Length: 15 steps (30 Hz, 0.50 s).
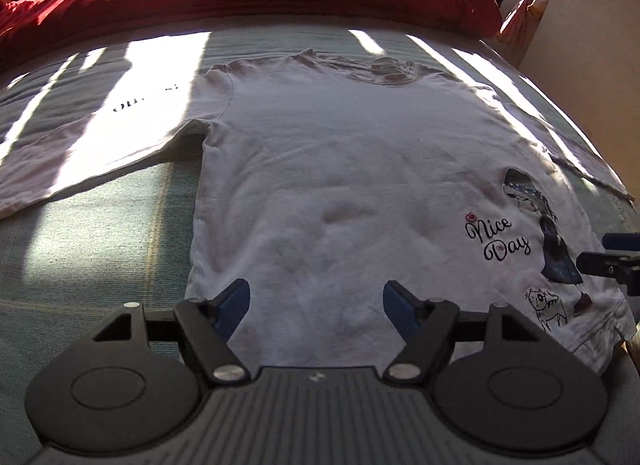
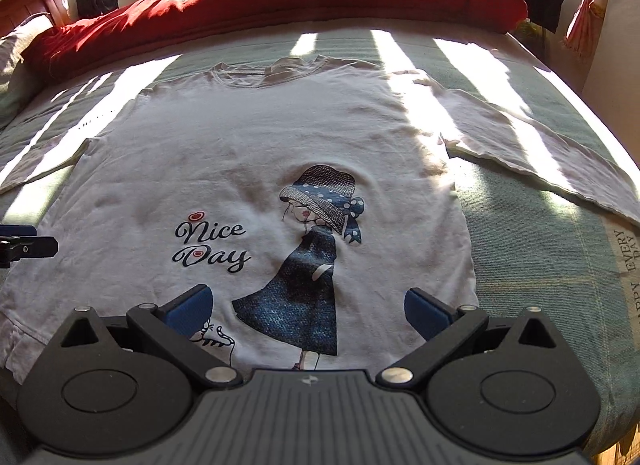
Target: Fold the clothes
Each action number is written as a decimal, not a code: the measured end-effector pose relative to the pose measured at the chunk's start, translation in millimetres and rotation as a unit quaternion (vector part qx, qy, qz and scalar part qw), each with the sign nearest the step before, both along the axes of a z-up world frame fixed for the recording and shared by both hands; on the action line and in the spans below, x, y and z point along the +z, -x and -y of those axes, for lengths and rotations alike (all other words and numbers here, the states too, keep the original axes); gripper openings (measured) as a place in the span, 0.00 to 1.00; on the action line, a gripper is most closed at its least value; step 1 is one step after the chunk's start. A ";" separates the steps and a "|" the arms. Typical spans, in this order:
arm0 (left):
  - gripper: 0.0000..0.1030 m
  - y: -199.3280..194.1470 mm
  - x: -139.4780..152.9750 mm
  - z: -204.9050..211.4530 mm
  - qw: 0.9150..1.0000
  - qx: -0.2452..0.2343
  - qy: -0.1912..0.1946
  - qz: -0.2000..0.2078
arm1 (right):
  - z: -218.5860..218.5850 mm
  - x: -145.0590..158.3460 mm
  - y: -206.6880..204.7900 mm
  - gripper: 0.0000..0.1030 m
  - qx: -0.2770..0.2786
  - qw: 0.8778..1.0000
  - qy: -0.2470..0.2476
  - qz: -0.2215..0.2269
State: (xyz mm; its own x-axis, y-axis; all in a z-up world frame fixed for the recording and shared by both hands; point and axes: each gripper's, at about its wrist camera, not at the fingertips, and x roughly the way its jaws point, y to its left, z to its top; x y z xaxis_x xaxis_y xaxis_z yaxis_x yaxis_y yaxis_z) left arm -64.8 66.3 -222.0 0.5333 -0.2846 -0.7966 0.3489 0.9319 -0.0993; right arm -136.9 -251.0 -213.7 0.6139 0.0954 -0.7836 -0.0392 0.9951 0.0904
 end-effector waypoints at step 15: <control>0.75 87.1 -17.6 1.6 0.999 0.033 -0.031 0.014 | 1.8 -48.0 39.7 1.00 -0.037 0.999 0.012 0.001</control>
